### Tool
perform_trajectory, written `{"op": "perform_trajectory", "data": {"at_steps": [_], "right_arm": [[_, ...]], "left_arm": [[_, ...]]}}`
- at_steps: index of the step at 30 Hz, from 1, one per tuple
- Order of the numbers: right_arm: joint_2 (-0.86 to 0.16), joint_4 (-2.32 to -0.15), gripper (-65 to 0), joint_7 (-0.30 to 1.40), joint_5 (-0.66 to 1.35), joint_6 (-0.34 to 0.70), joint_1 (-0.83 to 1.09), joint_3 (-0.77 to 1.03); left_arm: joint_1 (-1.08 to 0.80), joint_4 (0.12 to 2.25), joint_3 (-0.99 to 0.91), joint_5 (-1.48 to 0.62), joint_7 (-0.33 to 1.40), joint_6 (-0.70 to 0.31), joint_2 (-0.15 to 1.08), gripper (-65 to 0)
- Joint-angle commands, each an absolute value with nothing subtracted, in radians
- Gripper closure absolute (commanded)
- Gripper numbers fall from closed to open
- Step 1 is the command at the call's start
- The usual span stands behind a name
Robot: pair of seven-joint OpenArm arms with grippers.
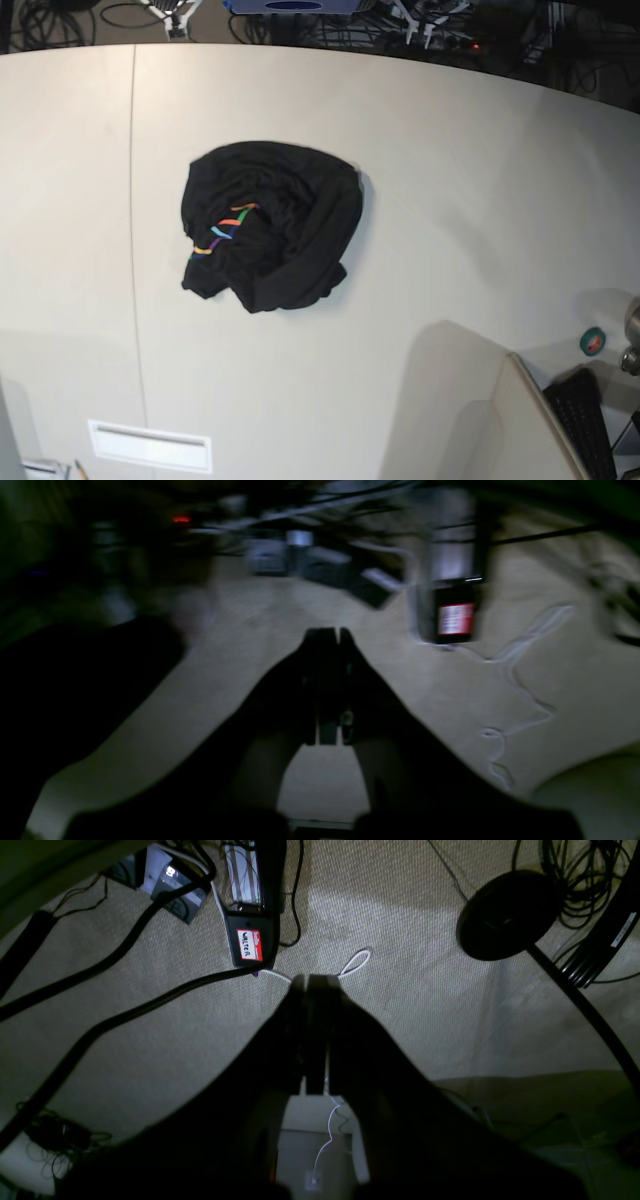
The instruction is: Layout the t-shirt on the table in an organized manner, then fold the t-shirt properly
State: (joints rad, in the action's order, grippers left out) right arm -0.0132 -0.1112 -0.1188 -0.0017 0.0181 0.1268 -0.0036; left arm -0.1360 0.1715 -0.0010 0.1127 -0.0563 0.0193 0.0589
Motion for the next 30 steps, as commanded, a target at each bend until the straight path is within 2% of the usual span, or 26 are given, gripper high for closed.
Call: {"op": "perform_trajectory", "data": {"at_steps": [1, 19, 23, 30], "right_arm": [[-0.016, -0.111, 0.0, -0.122, -0.004, 0.016, 0.127, -0.002], [-0.036, -0.111, 0.0, -0.124, -0.004, 0.022, 0.116, -0.004], [-0.035, -0.111, 0.0, -0.124, -0.004, 0.022, 0.119, -0.004], [-0.036, -0.111, 0.0, -0.124, -0.004, 0.022, 0.119, -0.004]], "left_arm": [[-0.140, 0.168, 0.001, 0.125, -0.062, 0.008, 0.050, 0.0], [-0.154, 0.174, -0.010, 0.116, -0.064, 0.008, 0.047, 0.0], [-0.163, 0.177, 0.002, 0.022, -0.065, 0.007, 0.048, 0.0], [-0.206, 0.292, 0.004, -0.016, -0.065, 0.007, 0.050, 0.0]]}}
